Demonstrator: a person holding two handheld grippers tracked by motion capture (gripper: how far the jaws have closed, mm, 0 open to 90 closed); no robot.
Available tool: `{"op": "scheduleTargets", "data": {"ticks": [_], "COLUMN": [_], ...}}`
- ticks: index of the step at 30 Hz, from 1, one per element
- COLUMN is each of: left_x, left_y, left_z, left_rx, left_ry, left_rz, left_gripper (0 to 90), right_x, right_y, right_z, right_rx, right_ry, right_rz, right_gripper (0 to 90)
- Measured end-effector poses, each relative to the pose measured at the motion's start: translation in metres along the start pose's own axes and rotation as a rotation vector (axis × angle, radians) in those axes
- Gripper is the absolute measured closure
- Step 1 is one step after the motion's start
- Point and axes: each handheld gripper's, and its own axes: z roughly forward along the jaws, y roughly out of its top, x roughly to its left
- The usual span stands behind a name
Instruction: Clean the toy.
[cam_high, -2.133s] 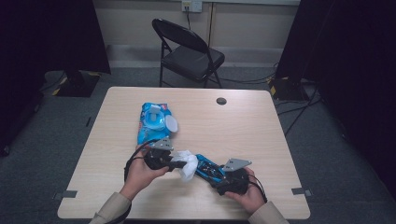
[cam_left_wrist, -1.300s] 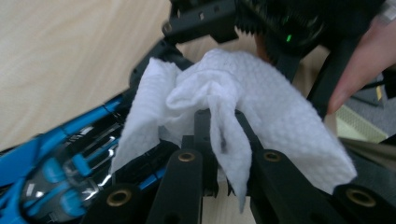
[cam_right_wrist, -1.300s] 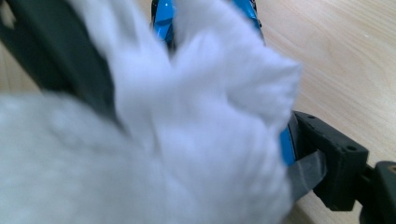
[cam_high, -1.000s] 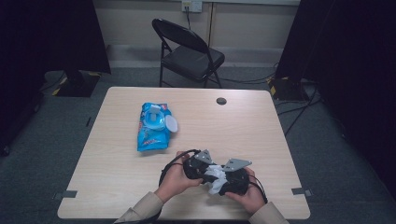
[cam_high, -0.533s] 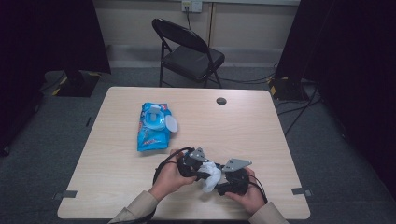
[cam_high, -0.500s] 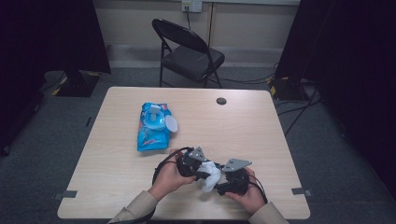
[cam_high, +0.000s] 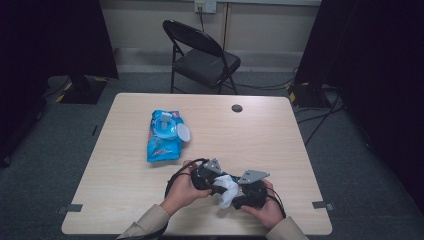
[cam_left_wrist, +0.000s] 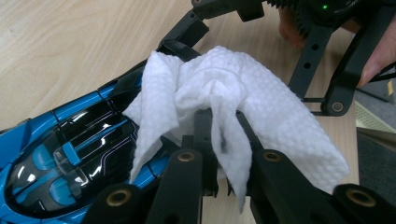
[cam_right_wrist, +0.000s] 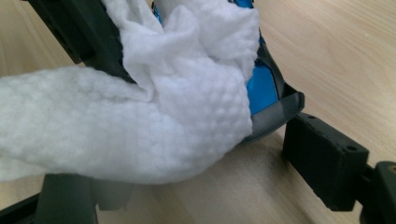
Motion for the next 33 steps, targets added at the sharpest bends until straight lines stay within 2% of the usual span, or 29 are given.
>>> {"op": "scheduleTargets", "data": {"ticks": [3, 7, 8, 16, 23, 26, 33], "left_x": [0.000, -0.001, -0.001, -0.002, 0.001, 0.005, 0.021], "left_y": [0.000, 0.002, 0.002, 0.002, 0.002, -0.001, -0.014], "left_z": [0.001, 0.002, 0.002, 0.001, -0.003, -0.009, -0.022], "left_rx": [-0.003, 0.007, 0.010, 0.008, 0.013, 0.024, 0.018], "left_ry": [-0.008, -0.010, -0.008, -0.004, 0.030, 0.063, 0.111], "left_rz": [-0.010, -0.004, 0.000, -0.003, 0.003, -0.002, -0.053], "left_gripper": [85.0, 85.0, 85.0, 85.0, 84.7, 84.7, 84.3], "right_x": [0.000, 0.000, 0.000, -0.001, -0.001, -0.001, -0.001], "right_y": [0.001, 0.003, 0.004, 0.004, 0.004, 0.004, 0.004], "right_z": [0.001, 0.003, 0.004, 0.004, 0.004, 0.004, 0.004], "right_rx": [0.000, -0.011, -0.009, -0.005, -0.005, -0.005, -0.006], "right_ry": [0.012, 0.016, 0.013, 0.015, 0.013, 0.013, 0.012], "right_rz": [-0.007, -0.031, -0.029, -0.019, -0.016, -0.015, -0.014], "right_gripper": [21.2, 22.2, 24.6, 25.5, 25.7, 25.7, 25.8]}}
